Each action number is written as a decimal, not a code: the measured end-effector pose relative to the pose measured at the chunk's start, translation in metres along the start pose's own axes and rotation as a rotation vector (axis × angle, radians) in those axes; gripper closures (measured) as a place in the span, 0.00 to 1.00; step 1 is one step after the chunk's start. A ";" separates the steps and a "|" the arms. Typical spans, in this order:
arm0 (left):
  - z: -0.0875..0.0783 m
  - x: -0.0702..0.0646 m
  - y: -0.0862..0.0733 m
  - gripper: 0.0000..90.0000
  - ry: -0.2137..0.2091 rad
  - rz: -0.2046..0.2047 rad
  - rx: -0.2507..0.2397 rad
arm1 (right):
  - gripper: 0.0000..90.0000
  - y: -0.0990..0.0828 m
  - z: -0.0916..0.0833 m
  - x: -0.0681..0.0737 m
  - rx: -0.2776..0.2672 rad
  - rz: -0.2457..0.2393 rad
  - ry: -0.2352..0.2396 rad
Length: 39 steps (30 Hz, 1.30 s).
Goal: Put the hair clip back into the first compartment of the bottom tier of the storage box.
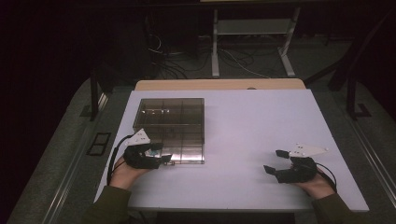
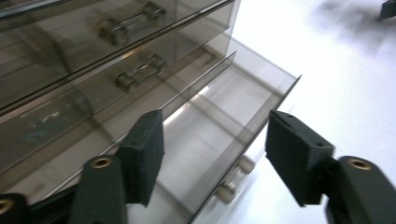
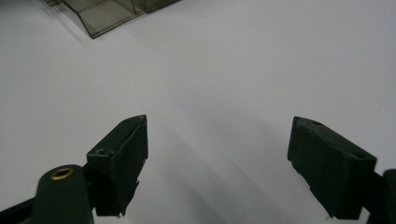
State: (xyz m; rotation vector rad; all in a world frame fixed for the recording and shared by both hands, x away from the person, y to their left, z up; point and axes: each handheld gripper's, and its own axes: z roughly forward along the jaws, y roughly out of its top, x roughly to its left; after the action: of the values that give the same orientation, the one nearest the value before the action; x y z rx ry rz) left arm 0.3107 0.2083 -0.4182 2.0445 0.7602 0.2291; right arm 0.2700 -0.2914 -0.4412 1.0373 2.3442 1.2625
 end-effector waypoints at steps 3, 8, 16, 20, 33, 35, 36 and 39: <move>0.004 -0.006 0.001 0.28 -0.011 0.001 -0.019 | 0.22 0.000 0.000 0.000 0.000 -0.001 -0.001; 0.011 -0.014 0.000 0.18 -0.028 -0.006 -0.030 | 0.22 0.000 -0.001 0.000 -0.004 -0.003 0.006; 0.020 -0.027 -0.002 0.06 -0.020 0.009 -0.023 | 0.22 0.000 -0.001 0.001 -0.003 -0.003 0.010; 0.021 -0.027 -0.003 0.02 -0.017 0.010 -0.028 | 0.22 0.000 -0.001 0.001 -0.001 -0.003 0.013; 0.025 -0.027 -0.005 0.00 -0.027 0.022 -0.023 | 0.22 -0.001 0.000 0.001 0.002 -0.004 0.016; 0.024 -0.027 -0.005 0.00 -0.029 0.018 -0.026 | 0.22 -0.001 0.000 0.001 0.002 -0.003 0.015; 0.024 -0.027 -0.005 0.00 -0.029 0.020 -0.027 | 0.22 -0.001 0.000 0.001 0.001 -0.004 0.015; 0.024 -0.027 -0.005 0.00 -0.028 0.020 -0.026 | 0.22 -0.001 0.000 0.001 0.002 -0.003 0.016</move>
State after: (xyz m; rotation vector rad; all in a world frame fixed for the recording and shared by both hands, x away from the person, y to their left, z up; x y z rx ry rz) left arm 0.2974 0.1770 -0.4325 2.0276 0.7163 0.2200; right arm 0.2691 -0.2910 -0.4417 1.0279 2.3579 1.2728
